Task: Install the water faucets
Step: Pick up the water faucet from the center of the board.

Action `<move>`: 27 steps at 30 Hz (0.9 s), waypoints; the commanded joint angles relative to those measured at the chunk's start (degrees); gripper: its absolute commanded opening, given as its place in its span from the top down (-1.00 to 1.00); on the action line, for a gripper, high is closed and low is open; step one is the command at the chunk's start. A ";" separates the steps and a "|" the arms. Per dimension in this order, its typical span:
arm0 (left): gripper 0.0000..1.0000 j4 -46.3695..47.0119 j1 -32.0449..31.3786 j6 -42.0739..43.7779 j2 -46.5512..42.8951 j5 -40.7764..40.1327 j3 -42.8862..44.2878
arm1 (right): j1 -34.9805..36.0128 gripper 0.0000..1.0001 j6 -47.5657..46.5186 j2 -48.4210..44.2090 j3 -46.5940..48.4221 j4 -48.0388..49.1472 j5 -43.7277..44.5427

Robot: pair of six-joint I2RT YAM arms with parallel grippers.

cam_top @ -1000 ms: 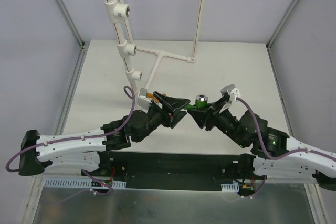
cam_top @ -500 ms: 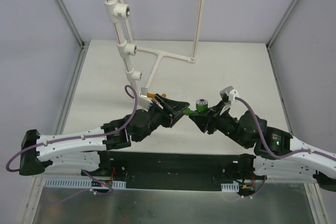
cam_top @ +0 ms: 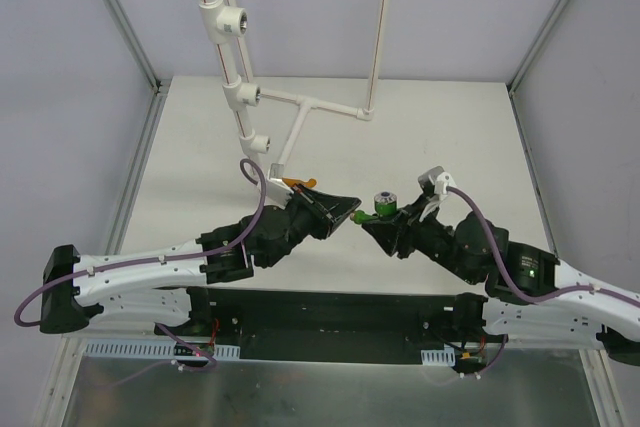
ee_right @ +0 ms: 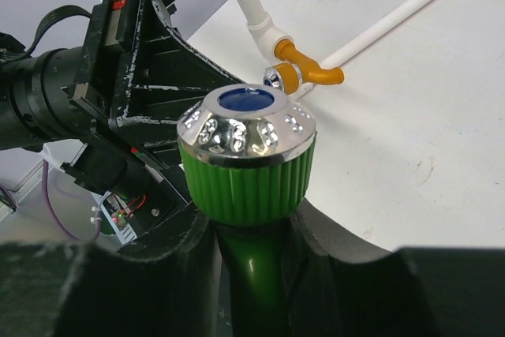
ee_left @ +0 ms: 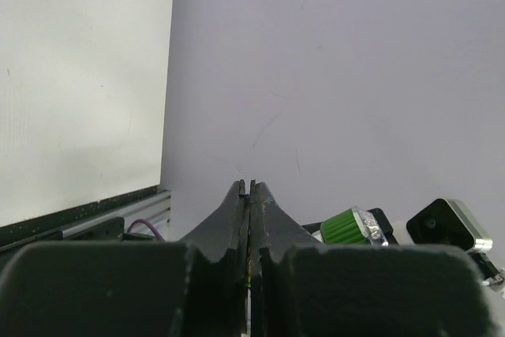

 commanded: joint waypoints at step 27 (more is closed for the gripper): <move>0.07 6.98 -0.55 -0.78 2.58 6.23 1.50 | 0.08 0.97 -0.75 0.09 -1.28 8.16 1.22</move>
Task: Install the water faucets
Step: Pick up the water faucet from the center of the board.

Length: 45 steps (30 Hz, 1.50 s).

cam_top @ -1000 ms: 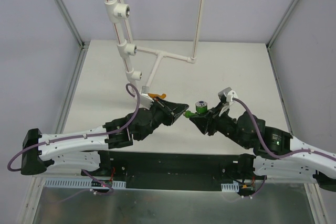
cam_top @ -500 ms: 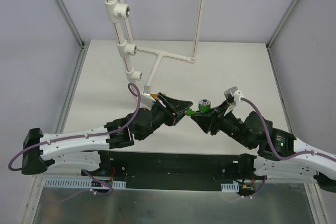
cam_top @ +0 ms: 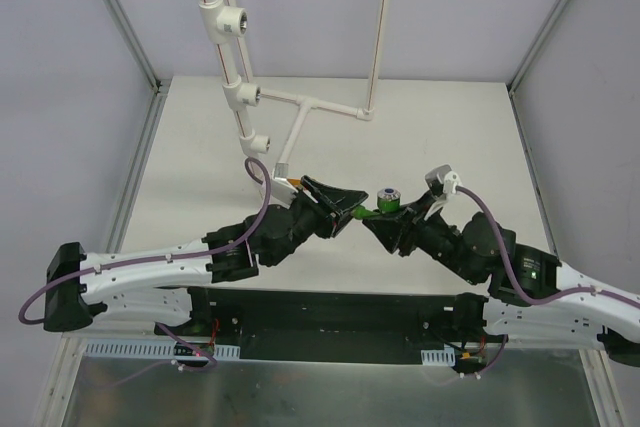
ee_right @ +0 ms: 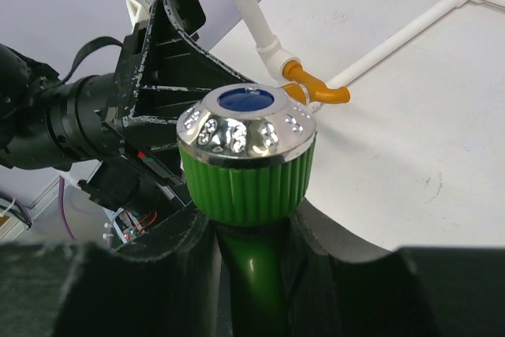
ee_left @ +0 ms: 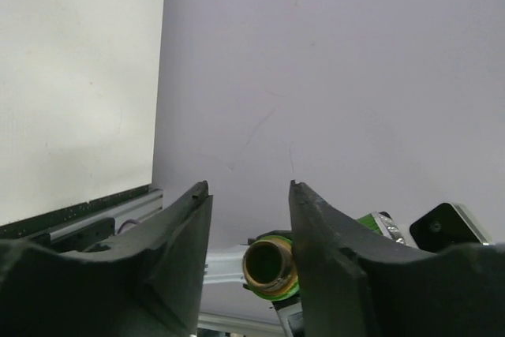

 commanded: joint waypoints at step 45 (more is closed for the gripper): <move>-0.24 4.82 -0.64 -2.21 -1.89 1.78 -0.89 | 0.08 0.97 -2.03 -1.47 -4.01 4.20 2.01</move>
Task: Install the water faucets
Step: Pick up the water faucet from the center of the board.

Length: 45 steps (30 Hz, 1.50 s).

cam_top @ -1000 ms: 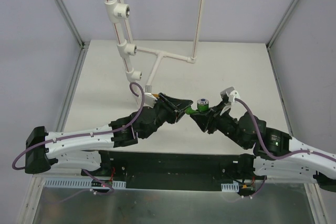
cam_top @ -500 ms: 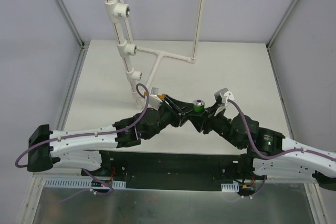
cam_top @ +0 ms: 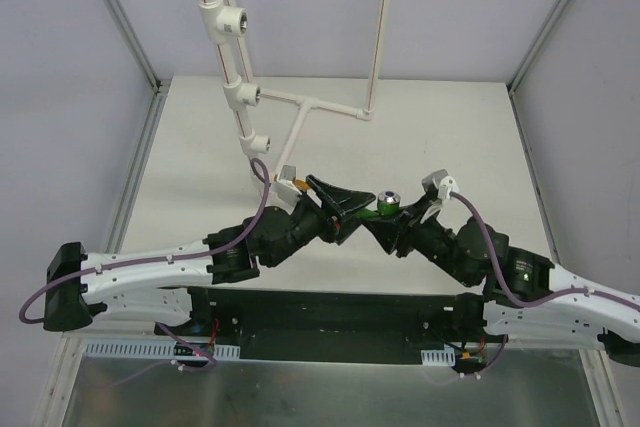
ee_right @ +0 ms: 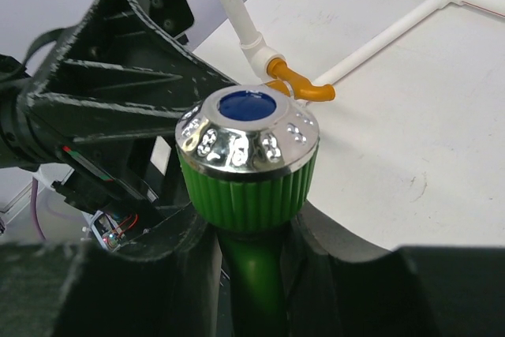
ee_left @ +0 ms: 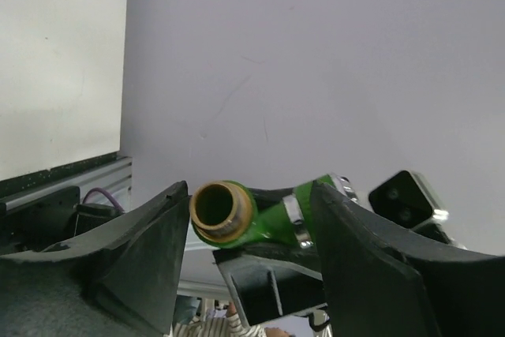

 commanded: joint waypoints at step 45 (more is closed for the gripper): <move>1.00 3.81 -0.05 -0.30 -0.39 0.44 2.11 | 0.10 -0.11 -4.43 -1.13 -3.59 12.33 -1.51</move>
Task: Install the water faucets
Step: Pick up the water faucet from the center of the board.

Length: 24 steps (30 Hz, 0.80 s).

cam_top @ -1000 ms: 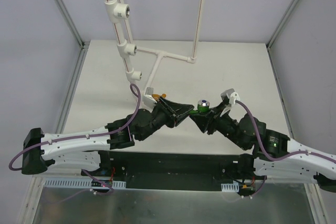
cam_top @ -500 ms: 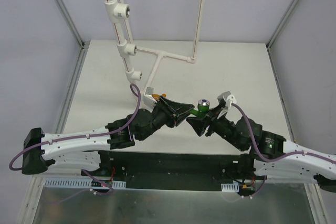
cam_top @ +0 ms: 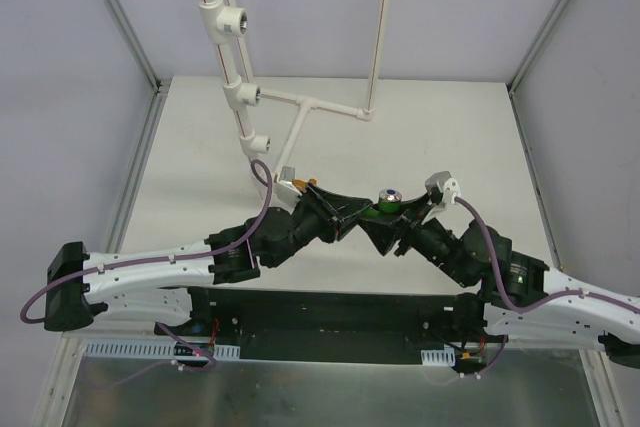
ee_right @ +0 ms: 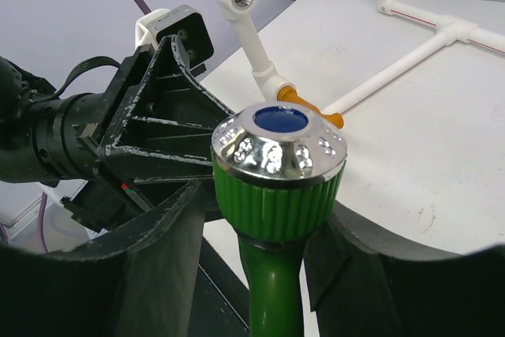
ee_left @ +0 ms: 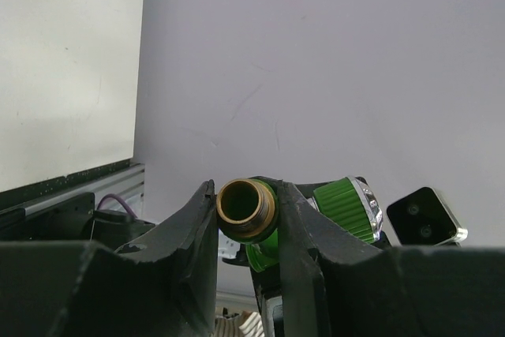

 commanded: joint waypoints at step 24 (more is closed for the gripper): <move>1.00 4.46 -0.09 0.03 -0.28 0.83 3.23 | 0.12 -0.10 -0.49 -1.29 -1.77 2.18 1.54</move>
